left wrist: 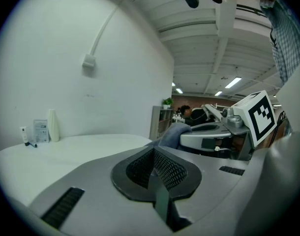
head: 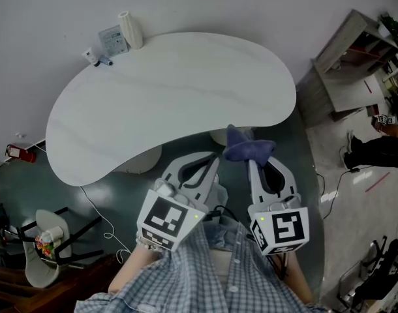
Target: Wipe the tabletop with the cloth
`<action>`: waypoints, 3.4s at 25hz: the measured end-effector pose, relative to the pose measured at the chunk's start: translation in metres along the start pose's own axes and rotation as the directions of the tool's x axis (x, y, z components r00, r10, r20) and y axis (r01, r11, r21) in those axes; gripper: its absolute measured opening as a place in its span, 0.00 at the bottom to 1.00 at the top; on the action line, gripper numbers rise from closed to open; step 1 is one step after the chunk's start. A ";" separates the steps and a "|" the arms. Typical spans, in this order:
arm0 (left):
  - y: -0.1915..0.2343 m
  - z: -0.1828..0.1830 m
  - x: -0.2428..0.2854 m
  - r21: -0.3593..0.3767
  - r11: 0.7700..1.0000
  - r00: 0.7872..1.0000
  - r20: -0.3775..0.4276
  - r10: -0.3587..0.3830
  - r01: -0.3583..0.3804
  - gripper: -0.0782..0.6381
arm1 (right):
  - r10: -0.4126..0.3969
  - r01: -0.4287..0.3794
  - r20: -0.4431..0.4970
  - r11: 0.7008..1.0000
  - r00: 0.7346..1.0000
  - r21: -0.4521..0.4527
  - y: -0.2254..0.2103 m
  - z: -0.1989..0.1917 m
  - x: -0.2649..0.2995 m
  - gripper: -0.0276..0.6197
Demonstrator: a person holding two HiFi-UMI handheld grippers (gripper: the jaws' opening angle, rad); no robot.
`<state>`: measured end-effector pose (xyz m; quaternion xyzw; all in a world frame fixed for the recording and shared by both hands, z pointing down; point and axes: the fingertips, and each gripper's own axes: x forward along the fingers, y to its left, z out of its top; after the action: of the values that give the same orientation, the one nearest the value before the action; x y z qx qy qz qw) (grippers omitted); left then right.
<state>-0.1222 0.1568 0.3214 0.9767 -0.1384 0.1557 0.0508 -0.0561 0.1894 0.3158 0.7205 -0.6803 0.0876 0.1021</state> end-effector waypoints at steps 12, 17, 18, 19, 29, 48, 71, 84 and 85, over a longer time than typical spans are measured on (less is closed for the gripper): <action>0.024 0.037 0.089 0.011 0.994 0.994 -0.021 -0.112 0.112 0.12 | -0.099 0.100 -0.028 0.995 0.995 0.028 -0.077 0.015 0.038 0.08; 0.036 0.054 0.122 0.027 0.990 0.990 -0.017 -0.140 0.140 0.12 | -0.121 0.122 -0.029 0.992 0.992 0.028 -0.104 0.025 0.060 0.08; 0.040 0.056 0.128 0.027 0.990 0.990 -0.017 -0.141 0.142 0.12 | -0.124 0.125 -0.028 0.992 0.992 0.027 -0.109 0.026 0.066 0.08; 0.044 0.058 0.133 0.026 0.990 0.990 -0.018 -0.141 0.142 0.12 | -0.126 0.127 -0.030 0.992 0.992 0.026 -0.113 0.027 0.071 0.08; 0.086 0.060 0.175 0.010 0.992 0.991 -0.021 -0.129 0.130 0.12 | -0.124 0.125 -0.041 0.992 0.991 0.020 -0.139 0.027 0.122 0.08; 0.126 0.065 0.182 -0.073 0.997 1.000 0.009 -0.011 0.012 0.12 | -0.154 0.155 -0.095 0.988 0.983 0.003 -0.197 0.028 0.146 0.08; 0.115 0.091 0.247 -0.147 0.970 0.981 -0.001 0.196 -0.194 0.12 | -0.035 0.011 -0.194 0.992 0.980 -0.125 -0.316 0.000 0.185 0.08; 0.110 0.077 0.244 -0.212 0.908 0.932 -0.051 0.360 -0.362 0.12 | -0.049 -0.015 -0.325 0.981 0.945 -0.193 -0.386 -0.071 0.207 0.08; 0.109 0.074 0.242 -0.214 0.904 0.929 -0.057 0.366 -0.370 0.12 | -0.049 -0.022 -0.345 0.980 0.937 -0.198 -0.387 -0.081 0.208 0.08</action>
<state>0.0890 -0.0199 0.3342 0.9201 -0.3362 0.1538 0.1297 0.3437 0.0316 0.4386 0.6844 -0.6518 0.1448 0.2929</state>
